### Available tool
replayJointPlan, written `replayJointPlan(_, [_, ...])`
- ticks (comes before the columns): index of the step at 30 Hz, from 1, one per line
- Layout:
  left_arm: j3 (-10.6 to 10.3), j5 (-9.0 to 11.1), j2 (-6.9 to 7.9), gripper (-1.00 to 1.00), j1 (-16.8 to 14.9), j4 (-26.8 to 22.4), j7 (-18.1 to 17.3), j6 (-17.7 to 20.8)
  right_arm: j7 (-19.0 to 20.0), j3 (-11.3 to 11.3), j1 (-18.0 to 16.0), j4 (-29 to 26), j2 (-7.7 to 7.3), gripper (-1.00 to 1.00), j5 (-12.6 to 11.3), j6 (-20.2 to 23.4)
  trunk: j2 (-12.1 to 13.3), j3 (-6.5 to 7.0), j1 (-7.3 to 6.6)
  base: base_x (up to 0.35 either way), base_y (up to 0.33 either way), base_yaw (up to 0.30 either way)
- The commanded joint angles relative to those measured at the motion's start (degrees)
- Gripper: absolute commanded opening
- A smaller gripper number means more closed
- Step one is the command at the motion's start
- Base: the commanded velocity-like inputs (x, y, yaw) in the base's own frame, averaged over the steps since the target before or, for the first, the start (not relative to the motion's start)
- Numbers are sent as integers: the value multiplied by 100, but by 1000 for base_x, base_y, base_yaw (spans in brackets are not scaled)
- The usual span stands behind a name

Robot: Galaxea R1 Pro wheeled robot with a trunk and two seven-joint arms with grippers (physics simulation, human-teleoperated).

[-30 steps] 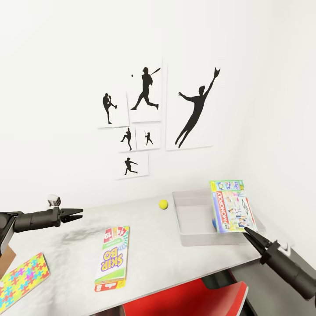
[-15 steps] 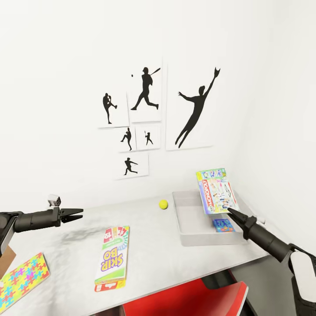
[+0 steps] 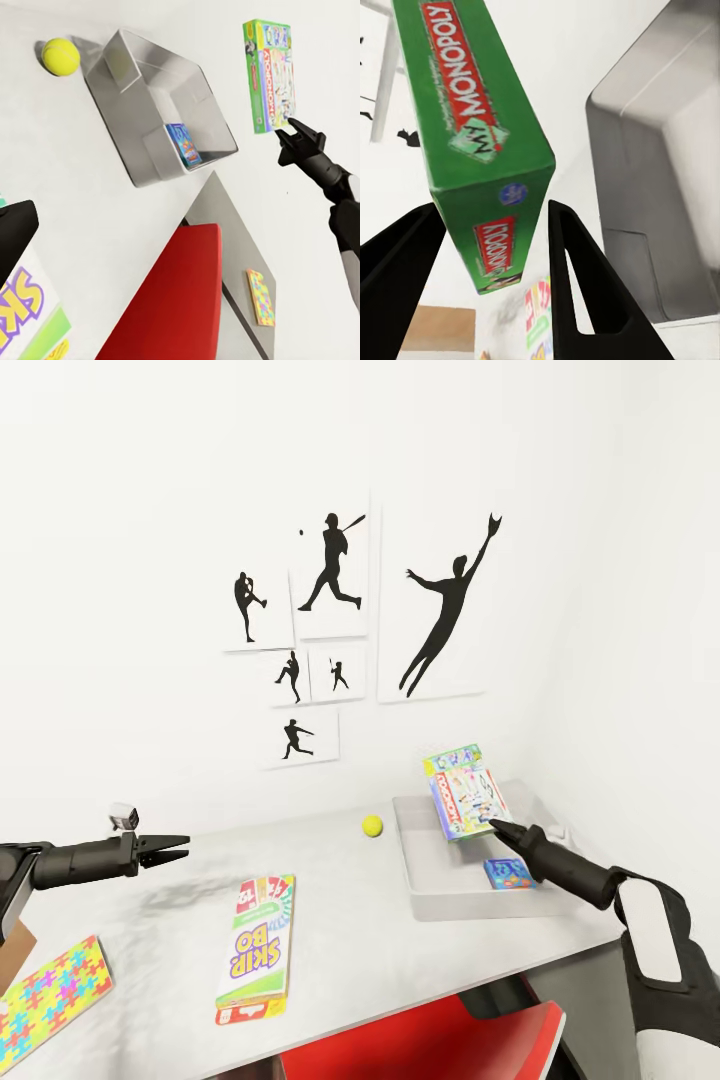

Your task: Put all the toys in the child's room - the three board games (two on the bed and one on the table), the two jigsaw puzzles on the table, and the tennis ball on the table - inside the toy box on the table in the child's room.

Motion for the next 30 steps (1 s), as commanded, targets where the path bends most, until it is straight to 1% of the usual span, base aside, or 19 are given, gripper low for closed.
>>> replayJointPlan(1, [-2,-3,2,100,-5,0,-23,61,44,-9,-12,-14,10,-100,52,21,-13,-13,4,0,0,0])
replayJointPlan(4, [3,-3,2,100,-5,0,-23,61,1,-4,-26,-9,21,-100,53,17,-13,-13,4,0,0,0])
replayJointPlan(9, [7,-3,2,100,-5,0,-23,61,-291,-2,-31,-27,26,-100,48,18,-13,-13,4,0,0,0])
replayJointPlan(12, [7,-4,2,100,-5,0,-23,61,-348,5,-36,-42,10,-100,48,31,-13,-13,4,0,0,0])
replayJointPlan(17, [7,-3,2,100,-5,0,-23,61,-473,190,-51,-67,-47,-100,51,35,-13,-13,4,0,0,0])
replayJointPlan(20, [7,-3,2,100,-5,0,-23,61,-797,251,-54,-87,-11,-100,47,34,-13,-13,4,0,0,0])
replayJointPlan(21, [7,-3,2,100,-5,0,-23,61,-866,255,-54,-89,-2,-100,47,34,-13,-13,4,0,0,0])
replayJointPlan(24, [7,-3,2,100,-5,0,-23,61,-1262,275,-61,-94,25,-100,34,27,-13,-13,4,0,0,0])
replayJointPlan(26, [7,-6,2,100,-5,0,-23,61,-1457,279,-66,-95,31,-100,-7,22,-13,-13,4,0,0,0])
replayJointPlan(28, [7,-9,2,100,-5,0,-23,61,-1594,281,-95,-96,36,-100,-29,17,-13,-13,4,0,0,0])
replayJointPlan(30, [7,-10,2,100,-5,0,-23,61,-1859,282,-166,-96,48,-100,-46,11,-13,-13,4,0,0,0])
